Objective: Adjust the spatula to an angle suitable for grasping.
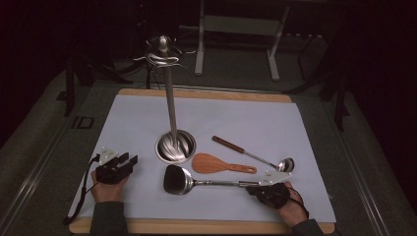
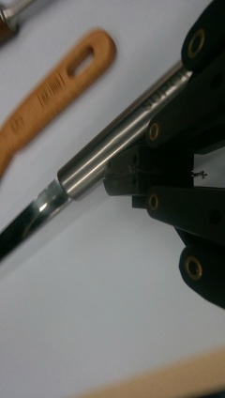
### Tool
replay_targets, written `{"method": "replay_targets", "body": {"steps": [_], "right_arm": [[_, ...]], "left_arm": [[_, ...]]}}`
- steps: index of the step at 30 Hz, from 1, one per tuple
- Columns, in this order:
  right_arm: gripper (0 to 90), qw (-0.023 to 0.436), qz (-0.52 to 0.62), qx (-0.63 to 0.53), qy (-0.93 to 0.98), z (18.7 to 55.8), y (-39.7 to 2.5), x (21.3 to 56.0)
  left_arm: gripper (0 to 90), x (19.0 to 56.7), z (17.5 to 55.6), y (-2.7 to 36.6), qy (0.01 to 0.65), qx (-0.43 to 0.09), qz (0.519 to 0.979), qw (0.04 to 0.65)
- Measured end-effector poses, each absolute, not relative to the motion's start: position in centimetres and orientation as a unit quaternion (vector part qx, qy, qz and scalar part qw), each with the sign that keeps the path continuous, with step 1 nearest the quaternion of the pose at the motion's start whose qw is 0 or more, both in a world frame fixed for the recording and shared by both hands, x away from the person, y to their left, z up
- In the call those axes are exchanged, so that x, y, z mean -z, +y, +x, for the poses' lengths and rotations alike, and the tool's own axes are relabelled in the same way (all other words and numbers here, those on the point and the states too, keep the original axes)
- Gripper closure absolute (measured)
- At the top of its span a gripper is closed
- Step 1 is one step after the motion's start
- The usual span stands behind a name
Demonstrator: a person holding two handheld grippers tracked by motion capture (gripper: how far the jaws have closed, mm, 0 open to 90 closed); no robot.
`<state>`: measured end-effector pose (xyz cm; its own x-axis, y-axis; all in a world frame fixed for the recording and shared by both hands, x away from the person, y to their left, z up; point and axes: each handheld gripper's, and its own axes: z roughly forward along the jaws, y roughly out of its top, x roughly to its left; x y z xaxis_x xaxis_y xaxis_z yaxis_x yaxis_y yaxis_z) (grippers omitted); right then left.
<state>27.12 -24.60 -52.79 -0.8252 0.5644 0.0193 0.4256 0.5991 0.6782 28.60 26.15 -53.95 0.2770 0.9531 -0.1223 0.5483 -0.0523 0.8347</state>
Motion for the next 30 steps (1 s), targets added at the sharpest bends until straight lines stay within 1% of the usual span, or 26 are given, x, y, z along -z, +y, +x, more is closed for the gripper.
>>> {"method": "replay_targets", "body": {"steps": [9, 30], "right_arm": [[90.0, 0.123, 0.31, -0.346, 0.877, 29.5, -23.4, 52.8], [90.0, 0.125, 0.341, -0.36, 0.859, 32.9, -22.3, 52.7]], "left_arm": [[58.1, 54.0, 28.6, 26.2, 0.55, -0.243, 0.683, 0.415], [57.5, 54.0, 28.7, 26.2, 0.554, -0.24, 0.682, 0.412]]}}
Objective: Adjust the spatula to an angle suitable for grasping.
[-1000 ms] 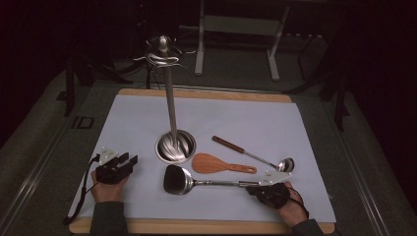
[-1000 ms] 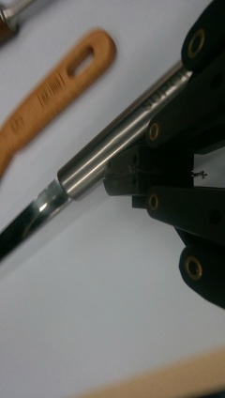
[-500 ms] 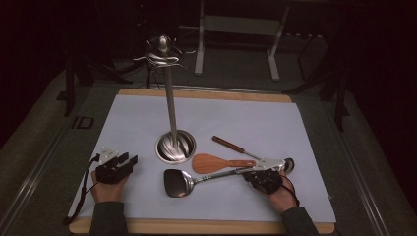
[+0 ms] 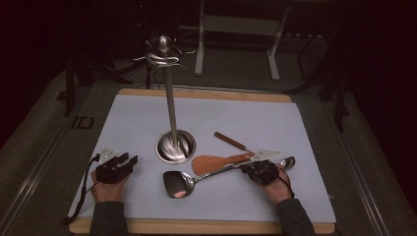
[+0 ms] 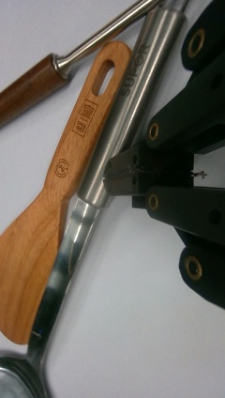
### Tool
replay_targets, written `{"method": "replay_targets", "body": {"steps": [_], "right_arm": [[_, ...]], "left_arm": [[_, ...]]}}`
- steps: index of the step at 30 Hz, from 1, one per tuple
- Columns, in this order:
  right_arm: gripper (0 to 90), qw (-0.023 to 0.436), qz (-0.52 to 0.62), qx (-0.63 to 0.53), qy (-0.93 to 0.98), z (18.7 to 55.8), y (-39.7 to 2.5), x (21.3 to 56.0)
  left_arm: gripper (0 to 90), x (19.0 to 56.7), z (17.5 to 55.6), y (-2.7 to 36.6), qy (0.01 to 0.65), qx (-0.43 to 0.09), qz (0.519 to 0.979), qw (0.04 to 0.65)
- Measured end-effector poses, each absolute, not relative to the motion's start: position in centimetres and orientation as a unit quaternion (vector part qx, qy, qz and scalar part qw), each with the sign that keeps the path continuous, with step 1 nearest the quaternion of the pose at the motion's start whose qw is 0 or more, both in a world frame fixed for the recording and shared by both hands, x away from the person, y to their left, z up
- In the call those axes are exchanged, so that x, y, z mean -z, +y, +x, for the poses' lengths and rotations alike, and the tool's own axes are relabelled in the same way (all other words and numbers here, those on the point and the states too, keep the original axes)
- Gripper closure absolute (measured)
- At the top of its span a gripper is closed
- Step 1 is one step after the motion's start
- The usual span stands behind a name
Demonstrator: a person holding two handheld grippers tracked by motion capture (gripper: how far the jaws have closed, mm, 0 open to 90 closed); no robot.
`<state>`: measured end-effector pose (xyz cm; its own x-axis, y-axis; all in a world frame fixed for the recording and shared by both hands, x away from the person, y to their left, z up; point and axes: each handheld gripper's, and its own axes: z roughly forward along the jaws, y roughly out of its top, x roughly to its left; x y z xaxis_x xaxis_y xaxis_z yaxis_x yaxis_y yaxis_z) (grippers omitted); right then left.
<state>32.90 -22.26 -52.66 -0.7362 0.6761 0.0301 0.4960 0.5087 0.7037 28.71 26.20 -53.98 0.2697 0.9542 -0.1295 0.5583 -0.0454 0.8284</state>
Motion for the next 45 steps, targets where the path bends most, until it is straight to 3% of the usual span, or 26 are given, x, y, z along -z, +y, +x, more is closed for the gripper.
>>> {"method": "replay_targets", "body": {"steps": [18, 39, 45], "right_arm": [[90.0, 0.166, 0.375, -0.358, 0.839, 33.6, -22.0, 53.2], [87.9, 0.145, 0.424, -0.369, 0.814, 38.9, -17.5, 53.4], [80.4, 0.138, 0.436, -0.357, 0.814, 40.3, -15.4, 53.1]], "left_arm": [[57.1, 54.0, 28.8, 26.2, 0.558, -0.238, 0.681, 0.411], [56.9, 54.0, 28.8, 26.3, 0.559, -0.235, 0.68, 0.412], [56.7, 54.0, 28.8, 26.3, 0.559, -0.234, 0.68, 0.412]]}}
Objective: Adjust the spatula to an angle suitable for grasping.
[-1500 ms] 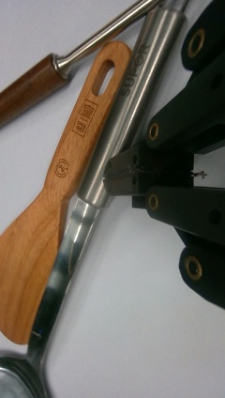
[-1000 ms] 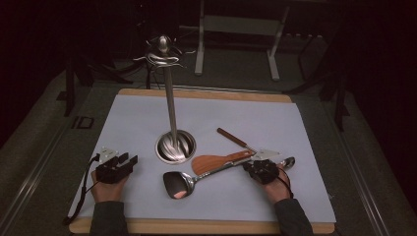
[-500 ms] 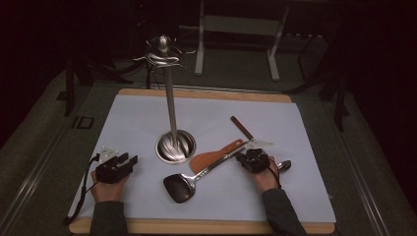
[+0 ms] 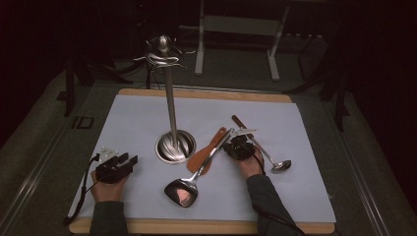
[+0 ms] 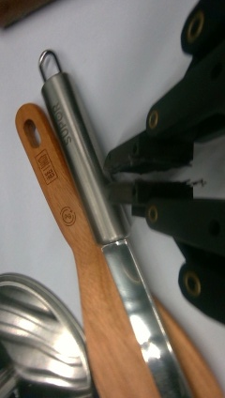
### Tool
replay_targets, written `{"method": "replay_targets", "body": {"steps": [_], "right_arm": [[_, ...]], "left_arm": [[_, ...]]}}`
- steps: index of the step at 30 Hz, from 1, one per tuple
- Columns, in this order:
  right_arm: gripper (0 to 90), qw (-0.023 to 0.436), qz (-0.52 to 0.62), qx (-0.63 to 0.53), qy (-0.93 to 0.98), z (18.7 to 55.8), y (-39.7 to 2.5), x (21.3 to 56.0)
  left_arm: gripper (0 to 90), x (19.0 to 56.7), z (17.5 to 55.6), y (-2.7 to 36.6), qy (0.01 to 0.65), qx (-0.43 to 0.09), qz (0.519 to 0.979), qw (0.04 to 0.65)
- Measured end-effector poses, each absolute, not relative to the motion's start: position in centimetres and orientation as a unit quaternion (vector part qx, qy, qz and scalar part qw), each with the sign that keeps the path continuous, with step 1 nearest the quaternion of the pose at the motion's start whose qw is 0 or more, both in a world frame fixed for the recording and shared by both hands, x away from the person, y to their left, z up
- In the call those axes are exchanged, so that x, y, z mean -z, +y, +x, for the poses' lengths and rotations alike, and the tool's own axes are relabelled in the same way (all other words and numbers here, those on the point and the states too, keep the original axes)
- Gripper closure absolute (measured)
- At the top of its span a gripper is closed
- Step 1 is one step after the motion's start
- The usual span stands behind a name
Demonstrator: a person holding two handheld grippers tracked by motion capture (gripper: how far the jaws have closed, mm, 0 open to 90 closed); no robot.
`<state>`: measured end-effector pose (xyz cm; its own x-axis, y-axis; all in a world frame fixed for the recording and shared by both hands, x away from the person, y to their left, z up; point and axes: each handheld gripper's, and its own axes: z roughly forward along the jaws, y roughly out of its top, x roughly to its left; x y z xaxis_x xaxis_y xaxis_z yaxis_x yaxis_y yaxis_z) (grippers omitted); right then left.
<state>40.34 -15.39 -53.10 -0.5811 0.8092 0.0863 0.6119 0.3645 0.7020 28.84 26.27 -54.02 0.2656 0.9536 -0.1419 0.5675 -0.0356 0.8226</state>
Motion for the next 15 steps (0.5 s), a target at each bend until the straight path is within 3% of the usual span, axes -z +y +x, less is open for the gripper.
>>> {"method": "replay_targets", "body": {"steps": [8, 15], "right_arm": [[40.5, 0.128, 0.473, -0.372, 0.789, 40.6, -14.2, 52.3], [26.4, 0.108, 0.497, -0.364, 0.78, 41.0, -13.0, 52.7]], "left_arm": [[56.4, 54.0, 28.8, 26.3, 0.559, -0.234, 0.68, 0.412], [56.1, 54.0, 28.9, 26.3, 0.56, -0.234, 0.68, 0.412]]}}
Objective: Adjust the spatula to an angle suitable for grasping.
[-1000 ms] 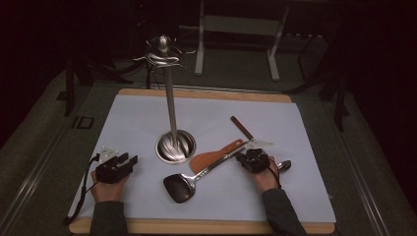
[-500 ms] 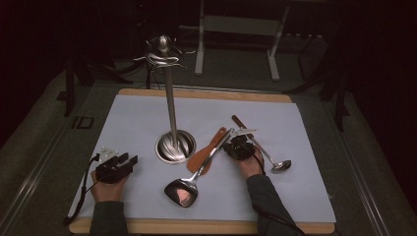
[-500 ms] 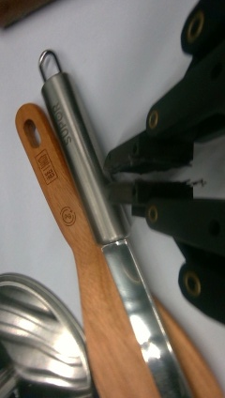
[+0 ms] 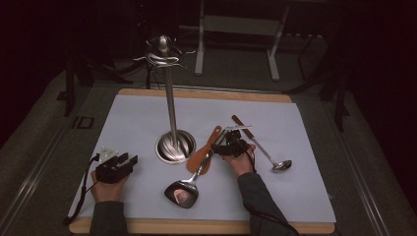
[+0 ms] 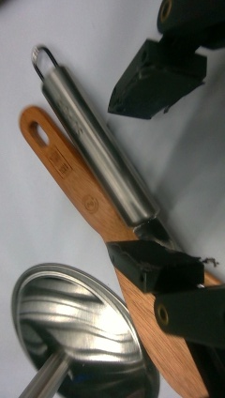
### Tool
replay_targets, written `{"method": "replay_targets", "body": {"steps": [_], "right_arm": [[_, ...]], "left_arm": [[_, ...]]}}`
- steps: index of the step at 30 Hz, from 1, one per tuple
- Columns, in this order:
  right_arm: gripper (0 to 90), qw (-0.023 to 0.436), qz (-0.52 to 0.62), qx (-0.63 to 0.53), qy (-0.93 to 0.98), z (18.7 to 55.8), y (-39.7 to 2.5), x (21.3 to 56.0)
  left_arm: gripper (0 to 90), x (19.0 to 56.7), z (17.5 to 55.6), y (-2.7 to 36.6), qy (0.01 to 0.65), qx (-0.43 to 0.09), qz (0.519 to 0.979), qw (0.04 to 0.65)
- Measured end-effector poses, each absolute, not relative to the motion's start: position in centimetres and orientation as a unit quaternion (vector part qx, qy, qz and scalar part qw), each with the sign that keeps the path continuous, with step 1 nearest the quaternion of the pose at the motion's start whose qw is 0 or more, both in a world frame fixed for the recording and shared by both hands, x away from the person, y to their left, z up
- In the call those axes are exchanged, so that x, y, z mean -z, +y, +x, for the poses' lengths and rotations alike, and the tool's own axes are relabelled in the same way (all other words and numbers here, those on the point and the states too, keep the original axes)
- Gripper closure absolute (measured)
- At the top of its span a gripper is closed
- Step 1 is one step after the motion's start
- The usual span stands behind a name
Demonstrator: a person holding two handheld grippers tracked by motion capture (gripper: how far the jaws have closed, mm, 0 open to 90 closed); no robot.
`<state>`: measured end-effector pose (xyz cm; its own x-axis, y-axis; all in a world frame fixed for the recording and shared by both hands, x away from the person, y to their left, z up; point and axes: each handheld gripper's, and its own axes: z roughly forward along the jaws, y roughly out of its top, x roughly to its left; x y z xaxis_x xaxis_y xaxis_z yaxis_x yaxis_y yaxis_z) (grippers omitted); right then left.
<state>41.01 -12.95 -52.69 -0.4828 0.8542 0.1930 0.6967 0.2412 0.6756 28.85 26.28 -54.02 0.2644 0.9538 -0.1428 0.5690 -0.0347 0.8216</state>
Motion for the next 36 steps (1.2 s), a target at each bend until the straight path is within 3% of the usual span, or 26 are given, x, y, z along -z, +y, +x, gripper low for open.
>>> {"method": "replay_targets", "body": {"steps": [8, 16, 25, 36], "right_arm": [[23.2, 0.132, 0.495, -0.326, 0.795, 40.8, -11.0, 52.8], [28.1, 0.133, 0.502, -0.303, 0.799, 41.0, -10.7, 52.4], [46.5, 0.13, 0.499, -0.292, 0.806, 41.2, -12.1, 51.7], [55.7, 0.12, 0.471, -0.268, 0.831, 41.2, -13.2, 50.8]], "left_arm": [[55.9, 54.0, 28.9, 26.3, 0.56, -0.233, 0.68, 0.412], [55.6, 54.0, 28.8, 26.3, 0.558, -0.235, 0.68, 0.414], [55.2, 54.0, 28.7, 26.2, 0.556, -0.237, 0.68, 0.414], [55.2, 54.0, 28.8, 26.2, 0.557, -0.237, 0.681, 0.413]]}}
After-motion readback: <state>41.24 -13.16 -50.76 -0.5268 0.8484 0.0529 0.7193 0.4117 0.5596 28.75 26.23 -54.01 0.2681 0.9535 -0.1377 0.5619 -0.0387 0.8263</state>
